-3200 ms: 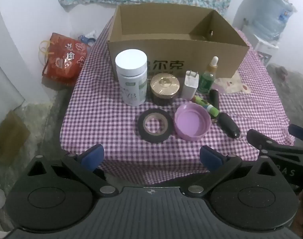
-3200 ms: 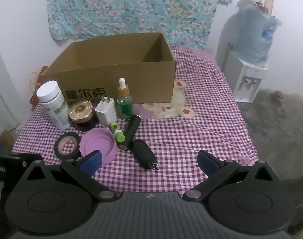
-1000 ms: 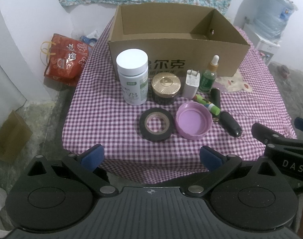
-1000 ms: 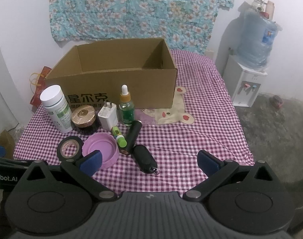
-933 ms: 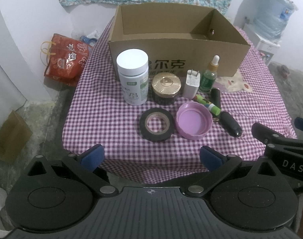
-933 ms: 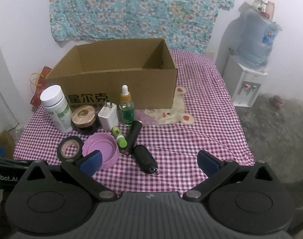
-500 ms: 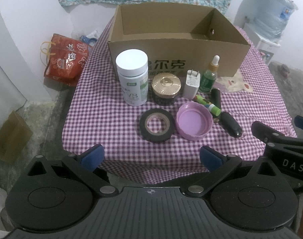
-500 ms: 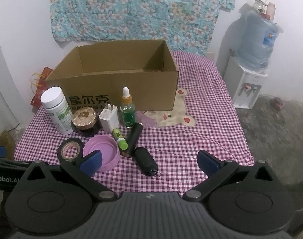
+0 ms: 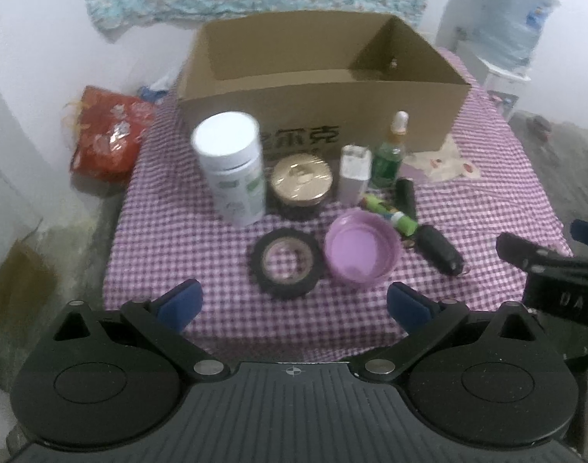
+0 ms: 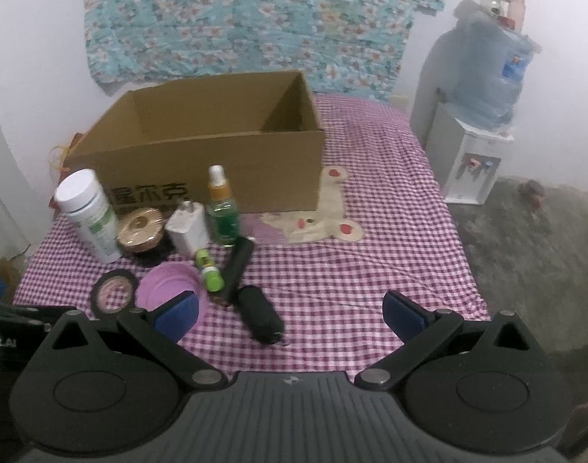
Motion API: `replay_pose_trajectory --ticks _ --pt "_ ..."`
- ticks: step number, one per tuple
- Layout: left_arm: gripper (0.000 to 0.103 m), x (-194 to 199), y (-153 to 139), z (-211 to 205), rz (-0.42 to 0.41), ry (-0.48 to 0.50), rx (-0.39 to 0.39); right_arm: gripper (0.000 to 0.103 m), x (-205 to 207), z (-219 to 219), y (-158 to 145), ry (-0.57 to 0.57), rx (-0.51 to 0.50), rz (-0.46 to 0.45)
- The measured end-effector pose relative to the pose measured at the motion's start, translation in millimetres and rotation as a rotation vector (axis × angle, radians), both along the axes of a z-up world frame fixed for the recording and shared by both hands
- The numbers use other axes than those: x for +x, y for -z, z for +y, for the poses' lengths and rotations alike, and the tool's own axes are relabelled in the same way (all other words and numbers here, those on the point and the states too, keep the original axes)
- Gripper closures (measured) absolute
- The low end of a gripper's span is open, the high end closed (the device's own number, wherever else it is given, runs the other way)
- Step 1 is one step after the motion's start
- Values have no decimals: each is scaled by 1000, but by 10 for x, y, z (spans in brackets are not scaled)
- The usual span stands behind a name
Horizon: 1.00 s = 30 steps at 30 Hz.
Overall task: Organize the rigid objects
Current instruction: 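Lower the right gripper onto the black cylinder with keyring and grasp it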
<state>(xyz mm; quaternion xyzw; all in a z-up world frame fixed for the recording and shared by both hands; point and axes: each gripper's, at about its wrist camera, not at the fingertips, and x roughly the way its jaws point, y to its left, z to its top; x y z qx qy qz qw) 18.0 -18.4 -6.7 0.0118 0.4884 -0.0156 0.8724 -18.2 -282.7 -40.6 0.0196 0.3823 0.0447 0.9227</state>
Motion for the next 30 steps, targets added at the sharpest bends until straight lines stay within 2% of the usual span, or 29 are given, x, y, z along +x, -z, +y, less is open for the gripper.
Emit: replay_pose_trajectory --ticks 3,6,9,12,14,16,20,24,30 --pt "1 96 45 -119 5 62 -22 7 120 -207 39 10 73 21" --pt "1 197 112 -261 9 131 -40 19 271 -374 121 7 171 66" --pt "4 294 206 -424 25 206 -42 32 455 -500 296 -17 298 147" --pt "8 381 307 -604 44 279 -48 38 617 -555 503 -46 399 226" --pt "13 441 386 -700 60 318 -52 42 707 -544 632 -68 436 262" --pt "26 509 466 -790 86 350 -58 45 774 -526 738 -82 462 291" --pt "41 611 616 -918 146 394 -76 55 898 -532 923 -108 521 336" --pt "43 663 687 -1035 153 428 -55 57 969 -551 950 -136 555 337" --pt "49 712 686 -1091 160 446 -59 72 995 -592 1027 -161 641 429"
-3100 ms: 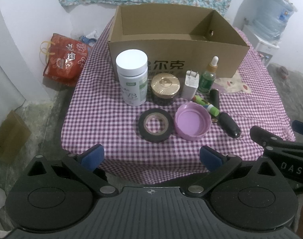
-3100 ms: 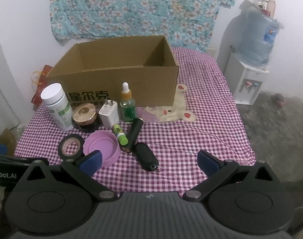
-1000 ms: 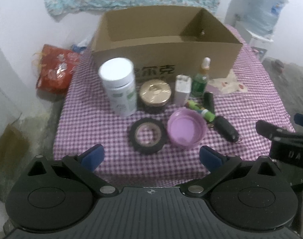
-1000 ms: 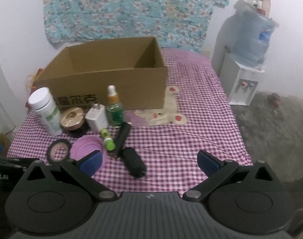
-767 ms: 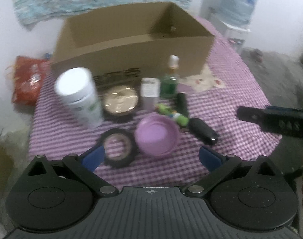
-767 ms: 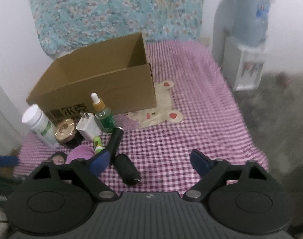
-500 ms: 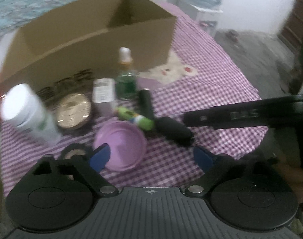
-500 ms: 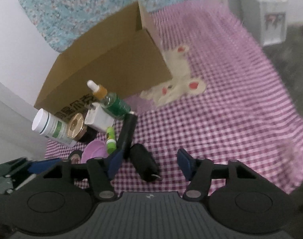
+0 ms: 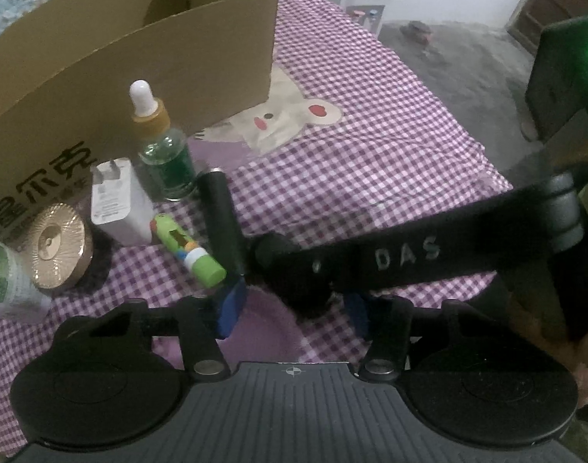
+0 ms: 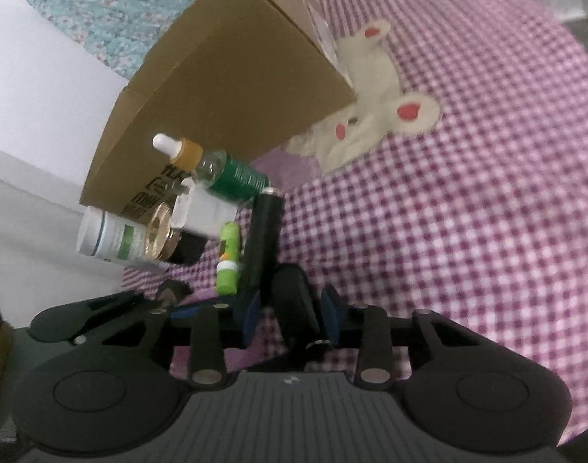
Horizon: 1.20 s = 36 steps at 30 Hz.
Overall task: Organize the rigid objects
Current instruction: 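Lower the right gripper onto the black cylinder with keyring and grasp it, then carry the black cylinder into the cardboard box and open the right gripper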
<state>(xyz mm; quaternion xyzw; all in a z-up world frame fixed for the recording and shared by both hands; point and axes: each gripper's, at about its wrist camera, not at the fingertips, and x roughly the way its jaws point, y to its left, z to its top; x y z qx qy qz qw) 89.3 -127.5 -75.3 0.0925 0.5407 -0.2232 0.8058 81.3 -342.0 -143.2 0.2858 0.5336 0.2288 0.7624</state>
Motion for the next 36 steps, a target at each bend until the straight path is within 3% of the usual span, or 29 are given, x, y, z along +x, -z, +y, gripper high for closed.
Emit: replay_pose_trajectory --ticks 8,14,20,28,36 --pt "56 -19 3 -94 0 17 36 79 -30 -60 42 19 39 39" --pt "56 -56 -111 -50 -5 29 9 79 -69 -164 95 50 74 59" --pt "56 -104 -69 -173 42 78 -31 80 -88 -218 98 77 106 77" --pt "56 -36 122 -125 74 25 58 79 -149 -303 66 95 123 87" --pt "55 75 104 -164 73 27 22 79 -192 -393 16 92 119 84"
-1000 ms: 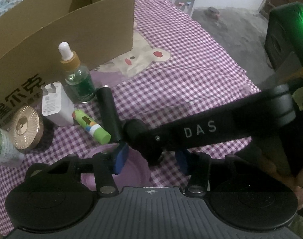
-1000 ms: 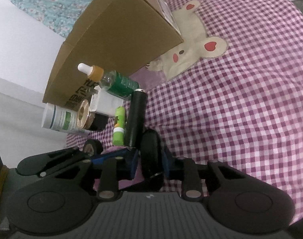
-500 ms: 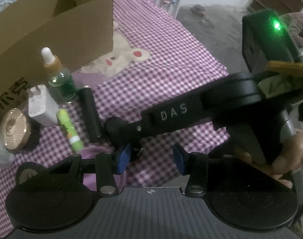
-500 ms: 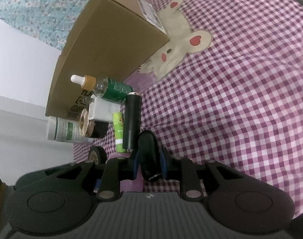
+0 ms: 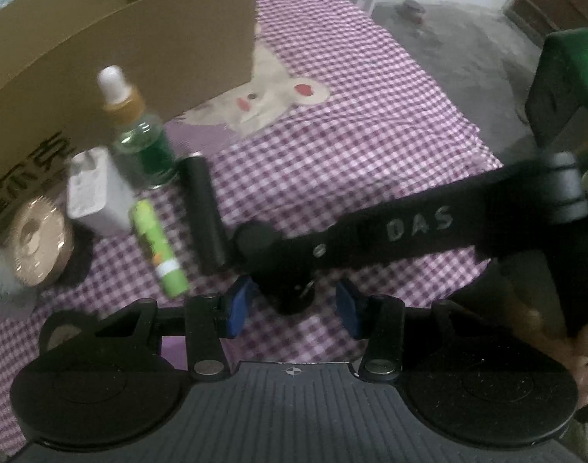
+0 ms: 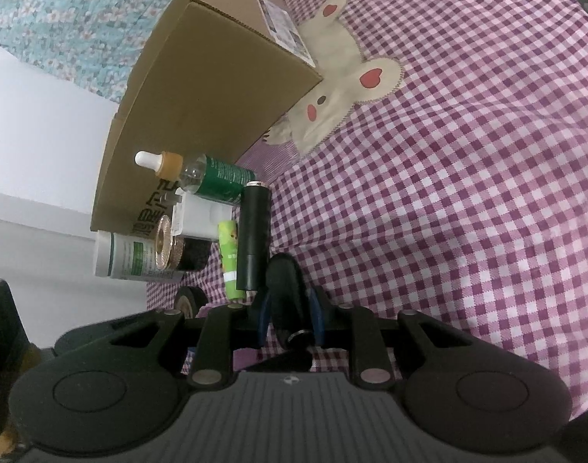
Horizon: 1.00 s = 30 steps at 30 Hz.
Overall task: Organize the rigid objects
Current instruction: 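Carry the black cylinder into the cardboard box and open the right gripper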
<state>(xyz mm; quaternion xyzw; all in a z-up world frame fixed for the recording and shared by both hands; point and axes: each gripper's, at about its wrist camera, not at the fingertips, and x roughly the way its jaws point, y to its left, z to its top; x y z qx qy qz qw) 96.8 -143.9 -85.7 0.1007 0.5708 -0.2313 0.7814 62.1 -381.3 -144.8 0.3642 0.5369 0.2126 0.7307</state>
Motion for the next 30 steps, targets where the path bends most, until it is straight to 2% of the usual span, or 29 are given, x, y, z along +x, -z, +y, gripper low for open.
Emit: replay_pose_trajectory --ticks 8,12,16,19,24,30 --pt "56 51 72 -21 7 -19 -8 79 85 262 60 -11 6 -3" --pt "71 50 47 -1 5 -28 1 83 107 354 54 -1 -16 -17" --pt "72 7 -71 17 -25 -23 -25 85 62 387 -42 13 -31 -40" --pt "72 -83 -227 21 -64 -15 -37 85 15 412 -207 19 -50 -69" --pt "72 -222 -630 147 -170 -23 -60 85 -47 566 -684 1 -94 -169" --pt "72 -203 -1164 495 -287 -137 -77 85 122 953 -1300 -76 -114 -318"
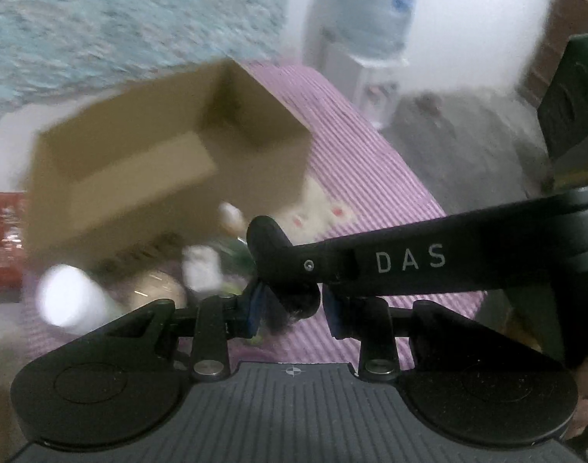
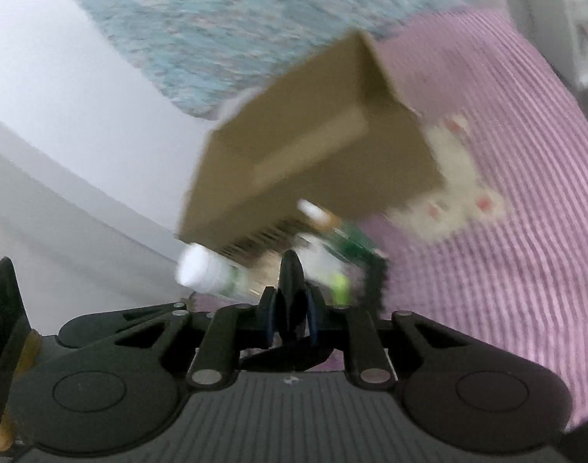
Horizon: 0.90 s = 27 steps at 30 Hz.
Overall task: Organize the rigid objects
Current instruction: 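Carry the black cylinder into the cardboard box and open the right gripper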
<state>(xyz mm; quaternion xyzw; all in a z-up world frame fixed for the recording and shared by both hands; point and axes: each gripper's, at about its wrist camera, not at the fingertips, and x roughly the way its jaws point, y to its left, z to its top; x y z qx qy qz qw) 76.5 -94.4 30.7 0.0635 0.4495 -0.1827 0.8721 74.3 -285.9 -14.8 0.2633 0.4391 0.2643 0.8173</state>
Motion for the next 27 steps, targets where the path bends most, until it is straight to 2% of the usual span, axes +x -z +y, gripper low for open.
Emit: replay_pose_trajectory --ticks 5,9,11,14,16,20,24,27 --pt "72 276 -408 362 -52 -109 -11 85 419 472 -478 -99 4 -78" --pt "72 636 -564 588 -36 -178 1 85 905 872 -663 -161 15 -67" --pt "72 815 -560 685 -5 -201 -1 85 1123 991 -649 -178 10 -37" --pt "71 1210 -394 856 83 -228 -6 85 1540 1178 -503 -203 -10 47" --pt "71 1432 -225 915 145 -241 1 85 1836 1279 -294 -208 -5 139" --pt "71 1684 89 1051 246 -279 33 85 2166 1490 88 -227 -16 263" --pt "70 1694 223 1153 286 -305 94 83 2395 1691 415 -242 -3 358" --pt "69 1717 271 1210 287 -313 107 82 2463 1771 540 -237 12 399"
